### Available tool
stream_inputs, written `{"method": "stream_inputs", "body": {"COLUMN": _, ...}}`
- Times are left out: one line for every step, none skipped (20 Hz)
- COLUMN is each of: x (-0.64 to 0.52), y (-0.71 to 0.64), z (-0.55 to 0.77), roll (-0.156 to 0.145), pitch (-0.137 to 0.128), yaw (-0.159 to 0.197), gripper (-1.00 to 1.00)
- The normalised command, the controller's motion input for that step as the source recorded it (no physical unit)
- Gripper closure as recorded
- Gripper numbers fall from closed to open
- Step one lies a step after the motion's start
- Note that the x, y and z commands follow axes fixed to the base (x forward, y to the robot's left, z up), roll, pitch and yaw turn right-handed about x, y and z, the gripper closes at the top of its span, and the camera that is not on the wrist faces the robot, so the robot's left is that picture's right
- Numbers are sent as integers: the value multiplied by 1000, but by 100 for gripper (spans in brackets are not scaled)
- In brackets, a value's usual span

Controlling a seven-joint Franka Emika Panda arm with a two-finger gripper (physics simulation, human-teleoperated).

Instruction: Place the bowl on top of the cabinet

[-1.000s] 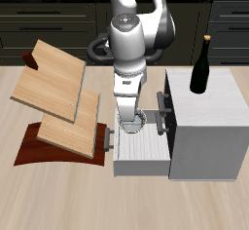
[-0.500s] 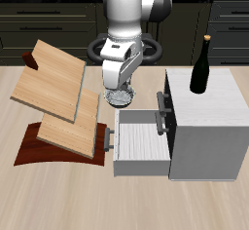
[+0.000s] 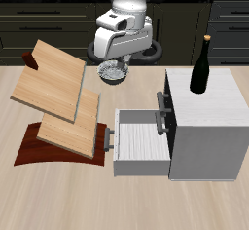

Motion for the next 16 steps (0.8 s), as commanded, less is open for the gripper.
{"method": "stream_inputs", "body": {"x": -163, "y": 222, "z": 354, "roll": 41, "pitch": 38, "yaw": -389, "gripper": 100}}
{"method": "stream_inputs", "body": {"x": -15, "y": 206, "z": 322, "roll": -11, "pitch": 3, "yaw": -304, "gripper": 100}}
{"method": "stream_inputs", "body": {"x": -35, "y": 190, "z": 428, "roll": -15, "pitch": -47, "yaw": -438, "gripper": 100}}
{"method": "stream_inputs", "body": {"x": 5, "y": 238, "z": 96, "roll": 34, "pitch": 99, "yaw": -343, "gripper": 100}}
{"method": "stream_inputs", "body": {"x": -114, "y": 255, "z": 141, "roll": 58, "pitch": 23, "yaw": -187, "gripper": 100}}
{"method": "stream_inputs", "body": {"x": -105, "y": 146, "z": 189, "roll": -67, "pitch": -66, "yaw": -254, "gripper": 100}}
{"method": "stream_inputs", "body": {"x": -56, "y": 550, "z": 0, "roll": 184, "pitch": 196, "yaw": -568, "gripper": 100}}
{"method": "stream_inputs", "body": {"x": -76, "y": 203, "z": 110, "roll": 20, "pitch": 18, "yaw": -58, "gripper": 100}}
{"method": "stream_inputs", "body": {"x": -222, "y": 424, "z": 279, "roll": 68, "pitch": -69, "yaw": -533, "gripper": 100}}
{"method": "stream_inputs", "body": {"x": -9, "y": 192, "z": -40, "roll": 131, "pitch": 83, "yaw": -238, "gripper": 100}}
{"method": "stream_inputs", "body": {"x": -136, "y": 136, "z": 158, "roll": -72, "pitch": 34, "yaw": -282, "gripper": 100}}
{"method": "stream_inputs", "body": {"x": -221, "y": 423, "z": 112, "roll": 149, "pitch": 81, "yaw": -402, "gripper": 100}}
{"method": "stream_inputs", "body": {"x": -129, "y": 221, "z": 57, "roll": 68, "pitch": 47, "yaw": -207, "gripper": 100}}
{"method": "stream_inputs", "body": {"x": -99, "y": 197, "z": 74, "roll": -4, "pitch": -7, "yaw": -54, "gripper": 100}}
{"method": "stream_inputs", "body": {"x": -200, "y": 269, "z": 134, "roll": 26, "pitch": -25, "yaw": -214, "gripper": 100}}
{"method": "stream_inputs", "body": {"x": -228, "y": 407, "z": 95, "roll": 120, "pitch": 74, "yaw": -196, "gripper": 100}}
